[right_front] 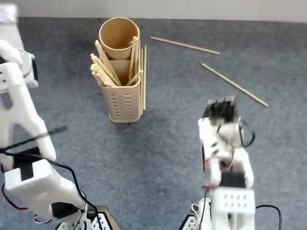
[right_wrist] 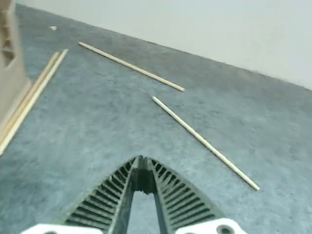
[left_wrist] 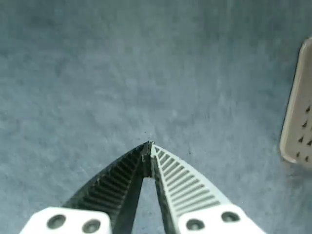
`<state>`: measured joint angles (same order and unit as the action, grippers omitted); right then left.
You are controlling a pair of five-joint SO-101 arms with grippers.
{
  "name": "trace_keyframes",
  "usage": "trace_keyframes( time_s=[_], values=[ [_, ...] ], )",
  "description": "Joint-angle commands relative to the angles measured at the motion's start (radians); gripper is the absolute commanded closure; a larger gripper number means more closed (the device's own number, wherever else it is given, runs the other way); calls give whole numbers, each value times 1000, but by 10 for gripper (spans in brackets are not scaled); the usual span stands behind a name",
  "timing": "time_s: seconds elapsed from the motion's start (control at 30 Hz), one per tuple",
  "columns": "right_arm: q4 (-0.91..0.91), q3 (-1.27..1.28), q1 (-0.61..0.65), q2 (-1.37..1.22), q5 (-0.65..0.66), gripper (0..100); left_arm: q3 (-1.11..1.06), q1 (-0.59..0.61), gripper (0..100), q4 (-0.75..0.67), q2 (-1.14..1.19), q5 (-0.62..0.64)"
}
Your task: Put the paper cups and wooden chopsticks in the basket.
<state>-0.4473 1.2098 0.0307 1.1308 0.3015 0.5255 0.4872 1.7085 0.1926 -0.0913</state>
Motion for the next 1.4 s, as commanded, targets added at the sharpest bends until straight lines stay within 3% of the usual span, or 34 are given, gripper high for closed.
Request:
trace_keyframes(
  time_s=[0.0, 0.1, 0.23, 0.4, 0.57, 0.73, 0.83, 0.87, 1.07, 1.27, 1.37],
  values=[
    [28, -311, -58, -467, 12, 988, -209, -10, 989, -130, -51, -15],
    [30, -565, -122, -792, 12, 983, -344, -68, 989, -206, -51, -15],
    [35, -894, -162, -1178, 21, 889, -467, -120, 989, -308, -53, 55],
    [28, -1247, -156, -1578, 190, 793, -539, -124, 989, -402, -48, 104],
    [-27, -1492, -174, -1905, 381, 792, -607, -125, 989, -474, -45, 104],
    [-205, -1810, -188, -2173, 437, 795, -651, -148, 989, -514, -45, 104],
    [-318, -2009, -197, -2295, 459, 917, -653, -148, 989, -519, -44, 104],
    [-351, -2072, -199, -2328, 456, 993, -653, -148, 989, -519, -44, 104],
    [-659, -2462, -205, -2454, 445, 991, -654, -148, 989, -519, -42, 104],
    [-1024, -3051, -188, -2420, 133, 992, -667, -148, 989, -565, -42, 106],
    [-1081, -2922, -139, -2204, 14, 992, -705, -150, 989, -621, -42, 106]
  ],
)
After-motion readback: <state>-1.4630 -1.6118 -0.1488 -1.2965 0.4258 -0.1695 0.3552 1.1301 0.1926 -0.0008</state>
